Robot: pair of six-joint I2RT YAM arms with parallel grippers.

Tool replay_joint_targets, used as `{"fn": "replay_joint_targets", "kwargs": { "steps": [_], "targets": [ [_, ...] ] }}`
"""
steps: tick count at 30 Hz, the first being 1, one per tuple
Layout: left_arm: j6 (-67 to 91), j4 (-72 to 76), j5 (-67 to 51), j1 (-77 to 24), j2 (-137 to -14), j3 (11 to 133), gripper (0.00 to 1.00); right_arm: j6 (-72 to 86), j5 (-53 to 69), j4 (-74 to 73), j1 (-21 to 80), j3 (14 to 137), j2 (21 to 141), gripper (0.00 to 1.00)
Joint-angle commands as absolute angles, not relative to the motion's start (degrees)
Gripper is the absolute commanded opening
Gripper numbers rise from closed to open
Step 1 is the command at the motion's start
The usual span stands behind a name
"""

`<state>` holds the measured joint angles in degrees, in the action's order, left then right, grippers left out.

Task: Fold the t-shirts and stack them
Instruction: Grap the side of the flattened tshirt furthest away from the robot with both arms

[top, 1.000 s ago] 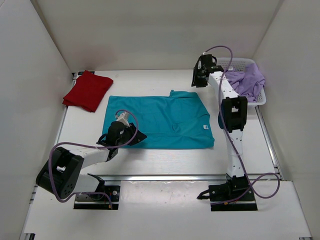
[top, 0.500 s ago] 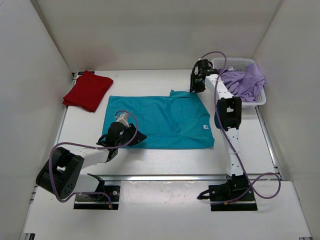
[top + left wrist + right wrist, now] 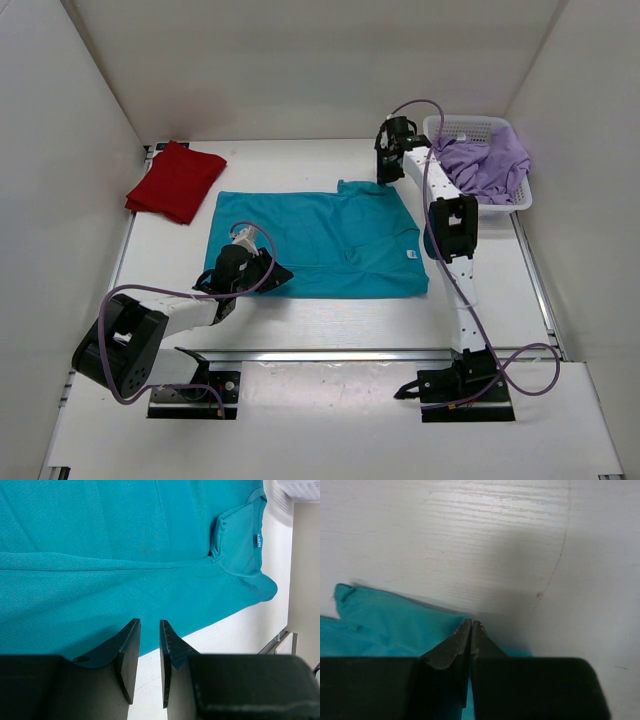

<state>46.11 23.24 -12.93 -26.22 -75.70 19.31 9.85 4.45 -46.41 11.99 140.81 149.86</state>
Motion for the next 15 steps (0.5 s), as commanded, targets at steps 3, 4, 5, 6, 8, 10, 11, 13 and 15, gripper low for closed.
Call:
{"fn": "replay_joint_targets", "kwargs": {
  "steps": [3, 4, 5, 6, 8, 10, 11, 13, 15],
  "targets": [
    [46.4, 24.9, -13.9, -24.4, -74.2, 19.9, 0.34, 9.4, 5.0, -46.4, 12.6, 144.3, 139.2, 0.00],
    [46.3, 24.6, -13.7, -24.3, -74.0, 20.2, 0.33, 9.4, 4.2, -46.4, 12.5, 144.2, 138.5, 0.00],
    [46.5, 24.3, -13.6, -24.3, -73.8, 20.2, 0.34, 9.1, 2.9, -46.1, 12.8, 143.9, 137.7, 0.00],
    [46.4, 24.3, -13.8, -24.3, -73.7, 20.2, 0.34, 8.7, 2.6, -45.9, 13.4, 143.3, 137.8, 0.01],
    [46.1, 24.4, -13.9, -24.2, -73.5, 20.5, 0.33, 9.1, 1.7, -46.4, 13.2, 142.7, 138.9, 0.05],
    [46.4, 24.3, -13.5, -24.3, -72.6, 20.0, 0.33, 9.8, 0.2, -48.1, 12.8, 143.2, 139.5, 0.03],
    [46.6, 24.3, -13.2, -24.2, -72.0, 19.3, 0.34, 10.4, -1.4, -49.0, 12.5, 142.8, 140.0, 0.03],
    [46.3, 24.3, -12.9, -23.8, -71.2, 18.8, 0.33, 10.2, -1.6, -49.4, 12.0, 142.2, 141.1, 0.07],
    [46.3, 24.1, -13.5, -23.5, -71.2, 18.5, 0.34, 10.6, -0.4, -51.7, 10.9, 143.5, 143.3, 0.13]
  ]
}}
